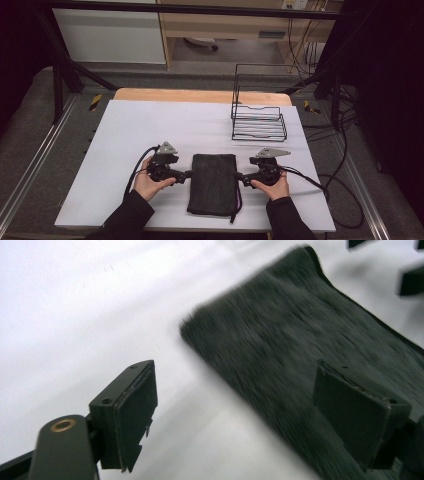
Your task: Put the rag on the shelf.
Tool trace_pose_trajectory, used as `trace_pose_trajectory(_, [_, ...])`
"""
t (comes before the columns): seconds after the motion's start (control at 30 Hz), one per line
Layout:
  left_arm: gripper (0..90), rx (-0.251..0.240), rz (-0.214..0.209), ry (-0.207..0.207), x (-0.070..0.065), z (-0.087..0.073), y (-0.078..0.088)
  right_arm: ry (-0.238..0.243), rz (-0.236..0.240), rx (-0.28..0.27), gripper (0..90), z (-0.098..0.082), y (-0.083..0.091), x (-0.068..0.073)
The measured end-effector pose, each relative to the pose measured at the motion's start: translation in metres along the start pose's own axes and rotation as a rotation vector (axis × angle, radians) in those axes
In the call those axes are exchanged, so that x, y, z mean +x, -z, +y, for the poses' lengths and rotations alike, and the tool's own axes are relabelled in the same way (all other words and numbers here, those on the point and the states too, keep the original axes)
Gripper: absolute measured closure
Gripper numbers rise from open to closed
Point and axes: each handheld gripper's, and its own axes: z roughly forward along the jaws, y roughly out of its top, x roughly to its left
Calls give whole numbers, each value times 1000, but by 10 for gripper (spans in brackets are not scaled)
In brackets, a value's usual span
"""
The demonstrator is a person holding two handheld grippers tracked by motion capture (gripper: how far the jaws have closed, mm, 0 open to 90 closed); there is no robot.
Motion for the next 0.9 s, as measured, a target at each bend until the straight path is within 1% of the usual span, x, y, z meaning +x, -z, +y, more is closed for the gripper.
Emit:
trace_pose_trajectory(0.07, [202, -3, 16, 10, 3, 5, -8, 5, -2, 1, 54, 0, 0, 0])
trace_pose_trajectory(0.13, [223, 8, 26, 23, 5, 10, -16, 14, -6, 1, 54, -1, 0, 0])
trace_pose_trajectory(0.17, [235, 11, 38, 33, 6, 13, -24, 15, -9, 2, 53, -1, 0, 0])
trace_pose_trajectory(0.2, [257, 11, 38, 33, 6, 13, -24, 15, -11, 0, 53, -1, 0, 0])
trace_pose_trajectory(0.3, [282, 17, 42, 44, 6, 16, -34, 12, -10, 2, 53, -1, -1, 1])
trace_pose_trajectory(0.33, [334, 18, 45, 51, 7, 16, -38, 9, -11, 8, 52, -2, -1, 1])
trace_pose_trajectory(0.43, [414, 41, 39, 68, 10, 15, -44, 16, -17, 13, 54, -2, -2, 0])
trace_pose_trajectory(0.47, [446, 73, 32, 69, 12, 12, -46, 17, -19, 13, 55, -2, -2, 0])
trace_pose_trajectory(0.6, [500, 77, 16, 84, 13, 10, -48, 12, -26, 16, 61, -2, -3, 0])
trace_pose_trajectory(0.63, [500, 76, 7, 89, 13, 11, -49, 10, -26, 16, 63, -1, -4, -1])
trace_pose_trajectory(0.73, [586, 79, -13, 95, 13, 9, -51, -6, -37, 9, 64, 0, -6, -2])
trace_pose_trajectory(0.8, [594, 81, -15, 97, 12, 9, -51, -9, -41, 8, 61, 1, -6, -2])
trace_pose_trajectory(0.9, [648, 88, -22, 108, 12, 9, -51, -2, -57, 1, 38, 6, -10, -3])
